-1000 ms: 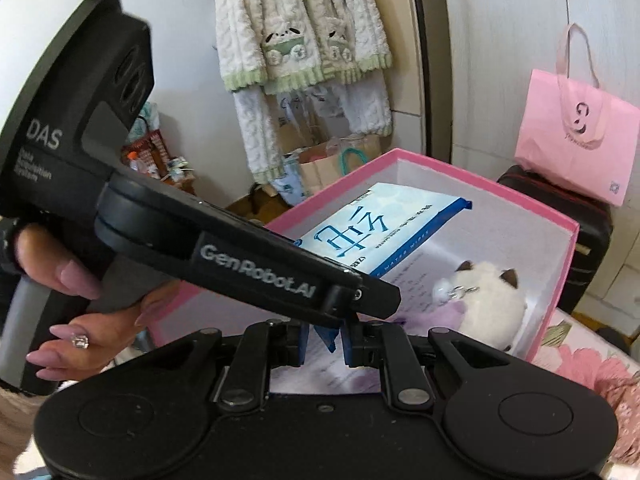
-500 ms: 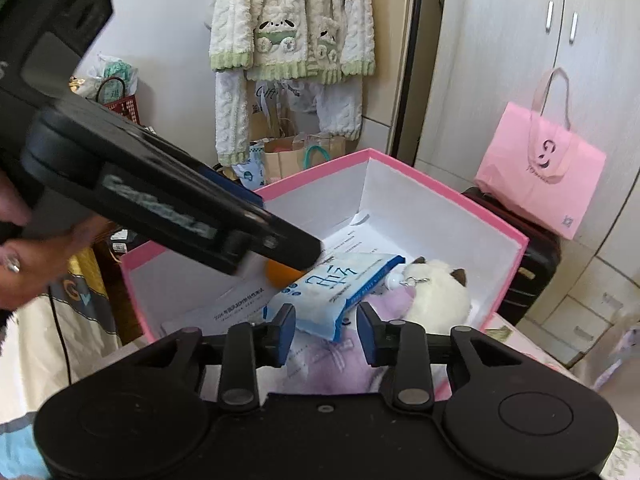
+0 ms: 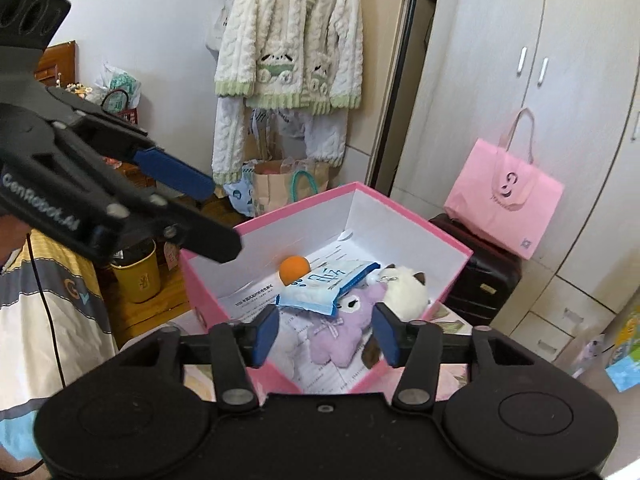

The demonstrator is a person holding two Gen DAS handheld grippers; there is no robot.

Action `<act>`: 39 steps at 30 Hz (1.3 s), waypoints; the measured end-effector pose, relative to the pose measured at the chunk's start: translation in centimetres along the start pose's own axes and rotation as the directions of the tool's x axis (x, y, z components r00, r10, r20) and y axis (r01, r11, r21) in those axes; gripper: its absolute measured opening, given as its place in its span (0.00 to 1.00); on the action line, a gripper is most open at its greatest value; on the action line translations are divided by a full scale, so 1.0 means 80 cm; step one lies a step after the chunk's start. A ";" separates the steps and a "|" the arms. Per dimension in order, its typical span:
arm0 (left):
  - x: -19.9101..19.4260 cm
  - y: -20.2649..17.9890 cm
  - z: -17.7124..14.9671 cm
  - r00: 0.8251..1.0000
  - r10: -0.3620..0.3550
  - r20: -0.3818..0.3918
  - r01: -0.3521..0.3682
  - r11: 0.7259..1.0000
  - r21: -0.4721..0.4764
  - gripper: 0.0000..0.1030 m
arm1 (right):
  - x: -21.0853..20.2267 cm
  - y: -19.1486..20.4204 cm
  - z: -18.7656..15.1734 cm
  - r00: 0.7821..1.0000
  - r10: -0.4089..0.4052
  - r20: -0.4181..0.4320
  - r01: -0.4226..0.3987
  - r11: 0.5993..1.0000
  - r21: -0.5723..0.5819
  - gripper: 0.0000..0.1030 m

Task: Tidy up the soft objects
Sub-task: 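Open the left gripper to release the wipes pack and withdraw, then move the left gripper toward the red strawberry plush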

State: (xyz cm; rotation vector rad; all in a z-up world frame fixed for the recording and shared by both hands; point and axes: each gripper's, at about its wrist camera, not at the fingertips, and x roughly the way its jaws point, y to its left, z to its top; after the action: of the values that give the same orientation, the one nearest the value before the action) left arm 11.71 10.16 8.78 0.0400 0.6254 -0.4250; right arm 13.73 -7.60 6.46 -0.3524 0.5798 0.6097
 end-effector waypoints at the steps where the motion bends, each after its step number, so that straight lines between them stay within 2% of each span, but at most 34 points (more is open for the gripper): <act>1: -0.005 -0.006 -0.002 1.000 -0.009 -0.002 0.009 1.000 0.008 0.66 | -0.012 0.000 -0.003 1.000 -0.005 0.006 0.005 1.000 0.003 0.60; 5: -0.019 -0.032 -0.012 0.998 -0.048 -0.027 0.049 0.998 0.044 0.69 | -0.058 -0.010 -0.017 0.999 -0.005 0.036 0.004 1.000 0.028 0.68; 9: -0.025 -0.061 -0.026 0.994 -0.098 -0.058 0.102 0.992 0.072 0.70 | -0.104 -0.027 -0.042 0.997 -0.026 0.075 0.020 0.997 0.075 0.87; 14: -0.025 -0.100 -0.043 0.986 -0.146 -0.074 0.155 0.980 0.125 0.72 | -0.141 -0.045 -0.080 0.985 -0.161 0.067 0.154 0.983 0.097 0.87; 17: -0.018 -0.122 -0.052 0.982 -0.170 -0.082 0.182 0.971 0.158 0.78 | -0.157 -0.058 -0.103 0.980 -0.188 0.060 0.179 0.975 0.132 0.88; 21: 0.006 -0.147 -0.063 0.968 -0.217 -0.128 0.237 0.957 0.168 0.78 | -0.172 -0.069 -0.133 0.978 -0.199 0.058 0.188 0.969 0.163 0.88; 27: 0.051 -0.175 -0.079 0.946 -0.261 -0.192 0.294 0.942 0.164 0.80 | -0.176 -0.088 -0.177 0.984 -0.165 0.069 0.146 0.963 0.225 0.89; 31: 0.078 -0.193 -0.094 0.950 -0.250 -0.189 0.286 0.937 0.198 0.87 | -0.168 -0.097 -0.198 0.983 -0.161 0.088 0.135 0.959 0.248 0.89; 33: 0.091 -0.201 -0.101 0.949 -0.256 -0.182 0.292 0.933 0.211 0.90 | -0.156 -0.102 -0.210 0.979 -0.185 0.084 0.158 0.953 0.258 0.89; 37: 0.123 -0.208 -0.113 0.951 -0.260 -0.170 0.292 0.934 0.207 0.90 | -0.119 -0.122 -0.238 0.977 -0.206 0.048 0.184 0.938 0.294 0.89; 39: 0.136 -0.209 -0.118 0.951 -0.266 -0.155 0.295 0.933 0.207 0.91 | -0.107 -0.129 -0.251 0.976 -0.207 0.062 0.179 0.936 0.304 0.89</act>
State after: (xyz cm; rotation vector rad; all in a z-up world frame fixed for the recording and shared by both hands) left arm 7.70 -7.62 -3.63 0.1993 0.7062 -0.7765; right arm 6.34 -28.70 -2.67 -0.0941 0.5306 0.3395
